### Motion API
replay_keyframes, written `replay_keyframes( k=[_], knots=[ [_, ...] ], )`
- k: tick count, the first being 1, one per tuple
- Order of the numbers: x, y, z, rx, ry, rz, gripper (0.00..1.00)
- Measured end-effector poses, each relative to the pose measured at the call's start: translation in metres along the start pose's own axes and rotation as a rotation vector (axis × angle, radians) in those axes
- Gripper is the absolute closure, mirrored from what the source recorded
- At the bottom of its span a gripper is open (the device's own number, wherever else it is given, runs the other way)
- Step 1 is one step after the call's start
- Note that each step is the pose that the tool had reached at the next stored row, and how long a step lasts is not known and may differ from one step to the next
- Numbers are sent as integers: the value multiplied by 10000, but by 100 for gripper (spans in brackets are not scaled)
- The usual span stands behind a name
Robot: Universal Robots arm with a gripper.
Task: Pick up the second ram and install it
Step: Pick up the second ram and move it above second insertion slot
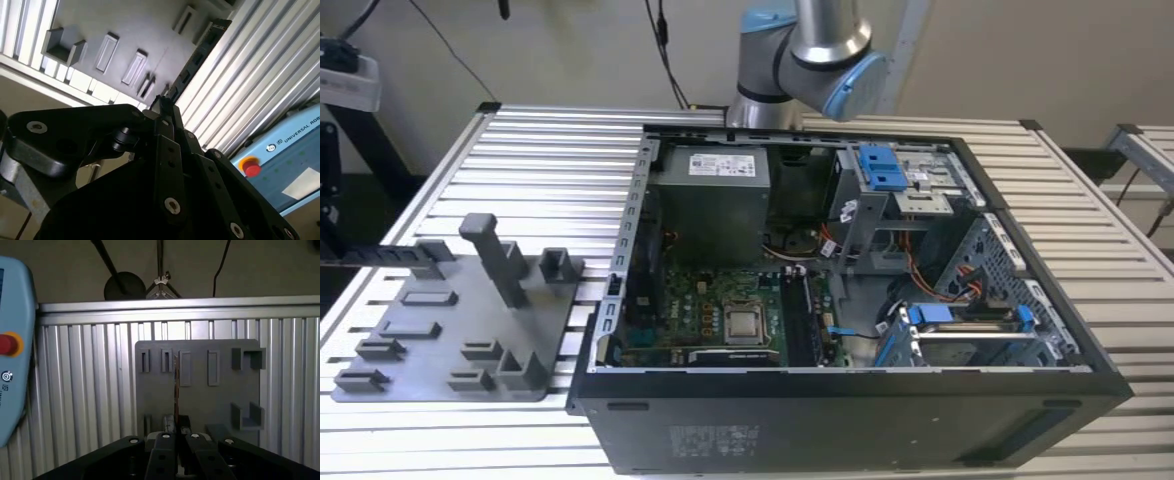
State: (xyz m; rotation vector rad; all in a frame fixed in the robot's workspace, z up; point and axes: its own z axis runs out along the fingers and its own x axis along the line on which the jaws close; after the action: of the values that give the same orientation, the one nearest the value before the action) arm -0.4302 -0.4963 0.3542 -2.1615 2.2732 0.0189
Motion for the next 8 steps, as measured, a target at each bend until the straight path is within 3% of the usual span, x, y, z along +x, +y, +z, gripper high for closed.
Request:
replay_keyframes(
  k=[8],
  knots=[
    [-2,1,-165,-10,0,0,86]
  ],
)
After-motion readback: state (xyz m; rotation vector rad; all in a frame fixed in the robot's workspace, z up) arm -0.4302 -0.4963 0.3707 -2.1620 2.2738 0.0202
